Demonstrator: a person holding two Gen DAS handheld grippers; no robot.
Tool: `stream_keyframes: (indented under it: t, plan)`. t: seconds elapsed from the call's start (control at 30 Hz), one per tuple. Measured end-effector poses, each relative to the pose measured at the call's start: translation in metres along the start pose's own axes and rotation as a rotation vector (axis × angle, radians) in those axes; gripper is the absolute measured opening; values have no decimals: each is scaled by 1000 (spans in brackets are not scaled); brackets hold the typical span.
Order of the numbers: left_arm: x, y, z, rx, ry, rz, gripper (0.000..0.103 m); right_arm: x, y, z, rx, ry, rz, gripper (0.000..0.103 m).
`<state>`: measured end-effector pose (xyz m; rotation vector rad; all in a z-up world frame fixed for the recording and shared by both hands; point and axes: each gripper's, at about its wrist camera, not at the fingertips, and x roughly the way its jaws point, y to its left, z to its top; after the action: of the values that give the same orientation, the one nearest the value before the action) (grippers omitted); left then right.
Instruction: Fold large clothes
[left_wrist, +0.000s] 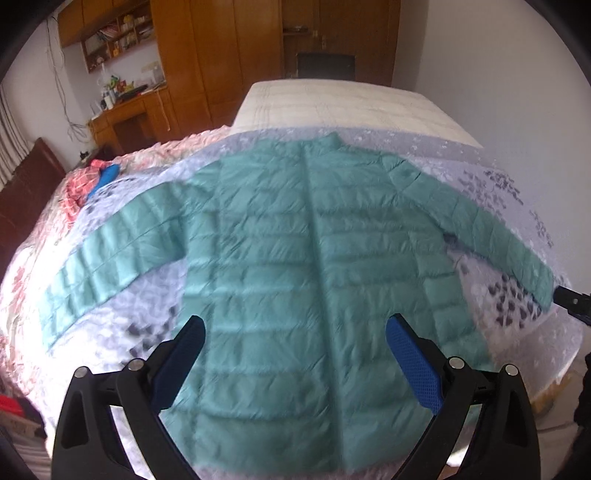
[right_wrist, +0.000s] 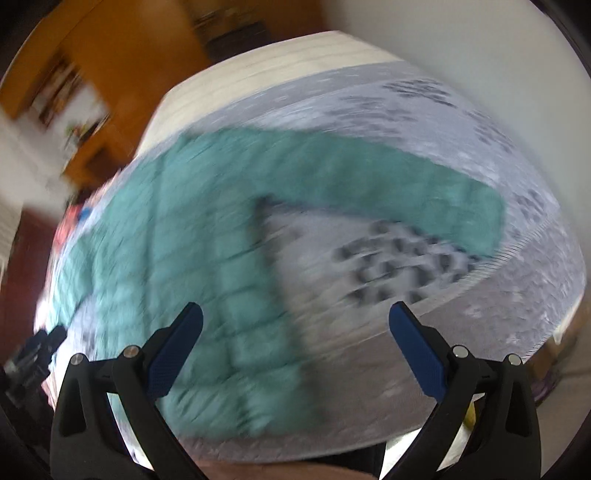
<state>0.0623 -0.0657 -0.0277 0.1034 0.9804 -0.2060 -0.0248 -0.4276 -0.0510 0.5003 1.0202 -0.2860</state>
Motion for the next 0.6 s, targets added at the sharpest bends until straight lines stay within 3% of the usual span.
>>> stream_keyframes:
  t: [0.17,0.27,0.37,0.6]
  plan:
    - [42,-30,36,-43,-24,-47,98,22,-103,37,182,-9,-50,100]
    - [78,-50,58,-47,8,-49,98,45,-155,51,256,19,-59,100]
    - [115,-67,75,-62,38,-60,98,71,-191,62,291,59,-86,100]
    - [177,-81,100,-130,67,-66,97,111,-232,78,324,128,-13,100]
